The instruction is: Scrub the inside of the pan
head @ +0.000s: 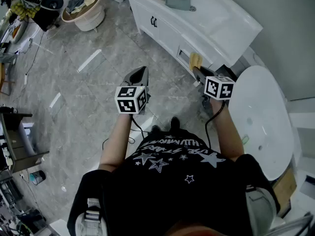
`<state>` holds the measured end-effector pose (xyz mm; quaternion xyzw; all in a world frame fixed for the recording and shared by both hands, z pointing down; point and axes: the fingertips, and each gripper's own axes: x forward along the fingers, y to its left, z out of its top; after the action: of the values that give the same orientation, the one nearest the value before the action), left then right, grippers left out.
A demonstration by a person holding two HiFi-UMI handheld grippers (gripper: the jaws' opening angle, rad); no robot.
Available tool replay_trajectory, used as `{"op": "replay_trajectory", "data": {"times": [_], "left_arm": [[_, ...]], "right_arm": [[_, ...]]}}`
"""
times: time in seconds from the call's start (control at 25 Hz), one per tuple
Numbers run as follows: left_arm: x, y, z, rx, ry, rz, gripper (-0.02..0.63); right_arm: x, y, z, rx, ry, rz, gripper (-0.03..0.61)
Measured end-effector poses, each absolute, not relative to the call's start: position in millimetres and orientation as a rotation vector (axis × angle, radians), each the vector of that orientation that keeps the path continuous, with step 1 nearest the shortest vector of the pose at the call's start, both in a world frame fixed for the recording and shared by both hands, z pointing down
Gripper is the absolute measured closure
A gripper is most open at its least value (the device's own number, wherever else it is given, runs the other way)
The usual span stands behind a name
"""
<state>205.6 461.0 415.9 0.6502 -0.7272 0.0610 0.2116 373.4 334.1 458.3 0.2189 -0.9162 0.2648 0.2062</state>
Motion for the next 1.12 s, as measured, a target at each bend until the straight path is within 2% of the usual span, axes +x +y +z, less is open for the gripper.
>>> {"op": "replay_trajectory", "data": {"times": [1.12], "left_arm": [[220.1, 462.3, 432.1, 1.604, -2.165, 0.167, 0.606]], "right_arm": [[376.5, 304.4, 478.2, 0.393, -2.585, 0.757, 0.503]]}}
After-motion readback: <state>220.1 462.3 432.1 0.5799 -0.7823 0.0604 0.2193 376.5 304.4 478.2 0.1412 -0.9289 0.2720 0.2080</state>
